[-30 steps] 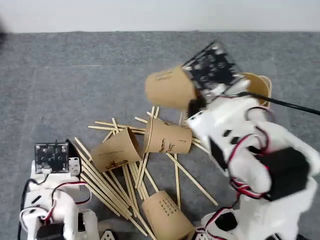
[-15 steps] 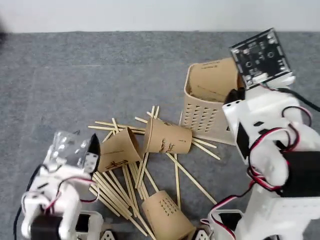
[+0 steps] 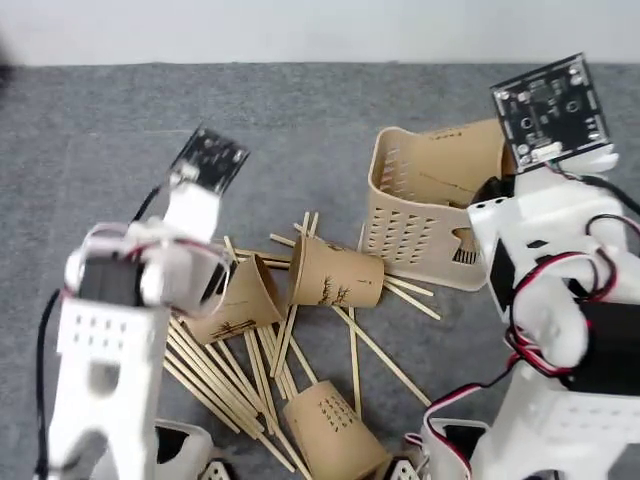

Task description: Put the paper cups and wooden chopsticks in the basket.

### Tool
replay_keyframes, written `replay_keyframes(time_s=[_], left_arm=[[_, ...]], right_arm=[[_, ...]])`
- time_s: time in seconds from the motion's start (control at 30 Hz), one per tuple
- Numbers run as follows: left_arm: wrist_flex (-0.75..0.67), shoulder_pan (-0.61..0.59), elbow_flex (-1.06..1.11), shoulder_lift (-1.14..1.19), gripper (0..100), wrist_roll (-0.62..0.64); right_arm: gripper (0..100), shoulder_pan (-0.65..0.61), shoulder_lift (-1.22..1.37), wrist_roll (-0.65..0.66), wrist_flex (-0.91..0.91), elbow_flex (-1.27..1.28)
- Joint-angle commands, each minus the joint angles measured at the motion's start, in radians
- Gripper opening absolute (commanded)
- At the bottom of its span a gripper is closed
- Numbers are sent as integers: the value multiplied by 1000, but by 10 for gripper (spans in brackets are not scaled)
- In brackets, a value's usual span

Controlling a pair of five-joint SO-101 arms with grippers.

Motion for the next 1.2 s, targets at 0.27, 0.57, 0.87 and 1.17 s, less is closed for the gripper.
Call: replay_keyframes(time_s=[0.27,0.57,0.87,1.17], left_arm=[[91,2,-199,193,123,-6],[92,0,-199,193,123,-6],[91,8,-202,193,126,20],[91,8,-203,195,209,146]], right_arm=[[8,170,77,232,-143,-38],[8,180,166,519,-133,-38],[221,120,214,555,-76,-40],[299,31,180,330,-50,-44]])
